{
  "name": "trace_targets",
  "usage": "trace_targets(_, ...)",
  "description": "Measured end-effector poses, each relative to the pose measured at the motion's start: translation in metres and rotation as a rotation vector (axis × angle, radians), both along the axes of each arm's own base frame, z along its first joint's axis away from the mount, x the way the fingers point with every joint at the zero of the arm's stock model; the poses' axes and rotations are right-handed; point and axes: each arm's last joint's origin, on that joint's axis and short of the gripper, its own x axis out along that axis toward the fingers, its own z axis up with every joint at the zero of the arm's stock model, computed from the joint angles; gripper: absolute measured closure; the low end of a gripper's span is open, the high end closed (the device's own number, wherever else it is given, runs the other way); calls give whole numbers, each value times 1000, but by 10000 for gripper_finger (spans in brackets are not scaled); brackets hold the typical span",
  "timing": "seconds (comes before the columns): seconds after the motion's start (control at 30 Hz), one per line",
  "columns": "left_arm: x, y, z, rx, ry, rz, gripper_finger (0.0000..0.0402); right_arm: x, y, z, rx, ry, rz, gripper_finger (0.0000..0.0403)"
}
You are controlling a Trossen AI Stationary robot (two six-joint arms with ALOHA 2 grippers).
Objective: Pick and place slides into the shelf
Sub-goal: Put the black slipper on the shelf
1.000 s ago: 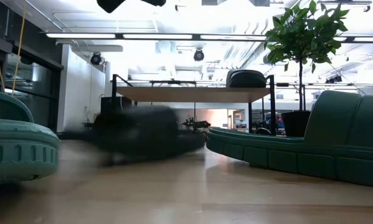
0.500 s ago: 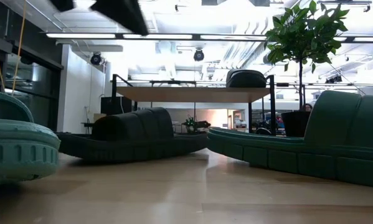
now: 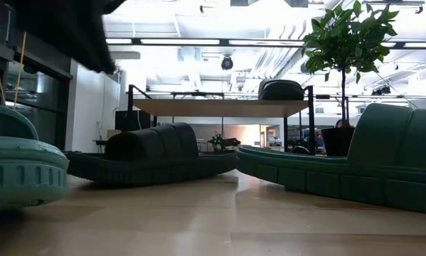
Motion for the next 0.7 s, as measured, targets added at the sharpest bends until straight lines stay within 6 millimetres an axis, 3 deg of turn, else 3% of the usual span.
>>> trace_targets(0.43,-10,-18,-25,-31,-147,-9,178,0,0,0,8,-6,-2,205)
trace_targets(0.57,-12,-16,-38,-40,-162,-12,154,0,0,1,10,-10,-2,205)
trace_targets(0.7,-16,-13,-47,-41,-162,-5,157,0,0,2,14,-19,-2,205)
